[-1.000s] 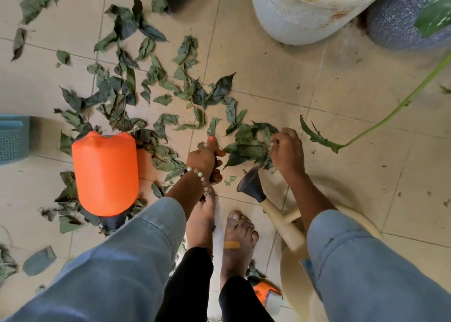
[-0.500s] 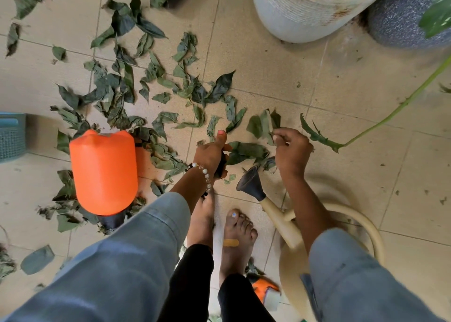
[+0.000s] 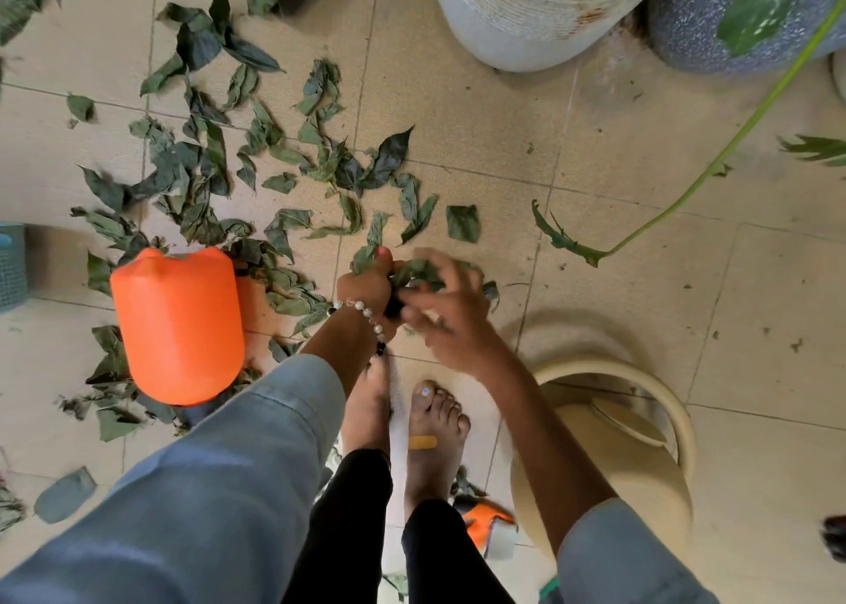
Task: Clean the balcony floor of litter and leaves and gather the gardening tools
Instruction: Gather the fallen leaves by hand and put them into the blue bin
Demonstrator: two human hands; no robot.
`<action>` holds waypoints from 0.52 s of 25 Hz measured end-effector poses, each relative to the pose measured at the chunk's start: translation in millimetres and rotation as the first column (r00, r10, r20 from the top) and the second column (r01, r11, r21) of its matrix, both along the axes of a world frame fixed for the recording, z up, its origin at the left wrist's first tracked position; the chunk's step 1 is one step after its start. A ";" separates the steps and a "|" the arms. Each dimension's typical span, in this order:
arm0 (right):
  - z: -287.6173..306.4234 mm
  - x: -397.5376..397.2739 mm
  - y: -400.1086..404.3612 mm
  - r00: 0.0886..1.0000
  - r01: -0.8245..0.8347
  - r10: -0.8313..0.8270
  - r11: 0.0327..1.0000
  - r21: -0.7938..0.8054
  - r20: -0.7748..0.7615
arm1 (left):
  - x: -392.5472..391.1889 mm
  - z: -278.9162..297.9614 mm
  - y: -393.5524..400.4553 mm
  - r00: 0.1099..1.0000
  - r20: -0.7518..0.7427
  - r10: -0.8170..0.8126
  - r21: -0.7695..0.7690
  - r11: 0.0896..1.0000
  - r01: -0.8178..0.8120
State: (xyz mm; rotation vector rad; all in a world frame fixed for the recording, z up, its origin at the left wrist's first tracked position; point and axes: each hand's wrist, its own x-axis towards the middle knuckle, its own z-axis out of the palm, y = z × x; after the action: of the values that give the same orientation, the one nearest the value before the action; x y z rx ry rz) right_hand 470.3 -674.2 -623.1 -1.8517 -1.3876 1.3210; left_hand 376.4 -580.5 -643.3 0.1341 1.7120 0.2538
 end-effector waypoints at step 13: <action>-100.7 30.2 -11.0 0.765 0.426 -0.203 0.872 -0.243 0.612 | -34.8 3.1 8.9 0.923 -0.076 -0.378 0.051 0.923 0.382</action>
State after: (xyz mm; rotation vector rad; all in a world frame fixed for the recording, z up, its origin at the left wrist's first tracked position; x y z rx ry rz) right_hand 500.5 -685.3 -723.8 -2.7737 -1.0241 0.9195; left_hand 341.6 -571.6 -640.1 0.5227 1.7029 0.0149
